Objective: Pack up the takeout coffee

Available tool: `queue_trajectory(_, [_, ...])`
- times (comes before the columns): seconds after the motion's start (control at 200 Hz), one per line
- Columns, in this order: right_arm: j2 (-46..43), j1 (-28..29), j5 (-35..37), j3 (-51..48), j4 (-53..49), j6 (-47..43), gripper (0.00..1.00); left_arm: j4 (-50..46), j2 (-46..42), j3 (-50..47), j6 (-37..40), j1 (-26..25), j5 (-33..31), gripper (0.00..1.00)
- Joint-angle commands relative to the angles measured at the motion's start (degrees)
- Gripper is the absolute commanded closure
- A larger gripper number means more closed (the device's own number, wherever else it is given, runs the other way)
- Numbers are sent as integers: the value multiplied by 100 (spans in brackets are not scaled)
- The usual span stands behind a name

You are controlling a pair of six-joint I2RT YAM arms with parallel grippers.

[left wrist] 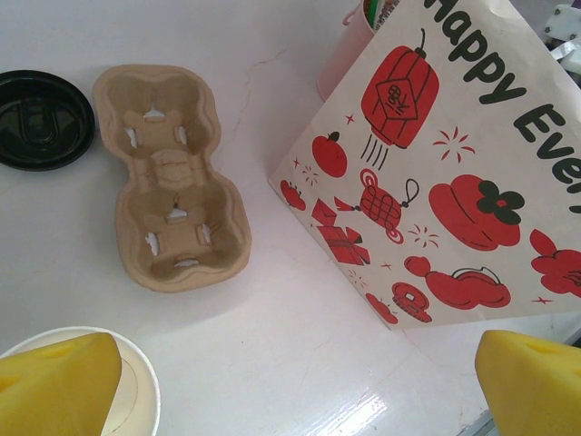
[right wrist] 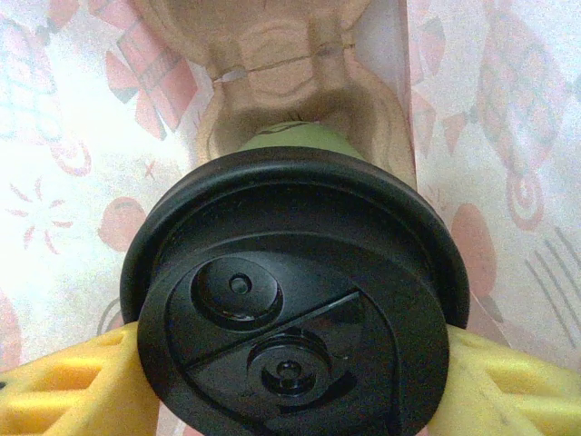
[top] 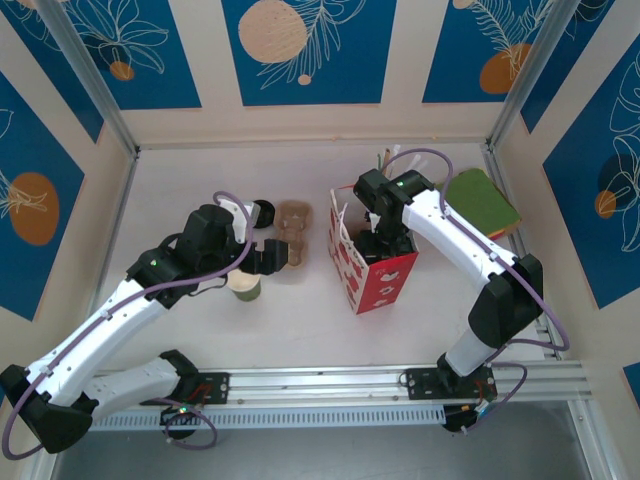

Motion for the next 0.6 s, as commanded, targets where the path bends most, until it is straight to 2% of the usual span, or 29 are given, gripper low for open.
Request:
queue_trajectory(0.0, [-168,-18,-128,-93,-67,83,35,46,-86,-38,-22,64,75,0])
queue_trajectory(0.595, [-166,-49,-93,-36,-43,48,35,55,-90,-38,-50,63,96,0])
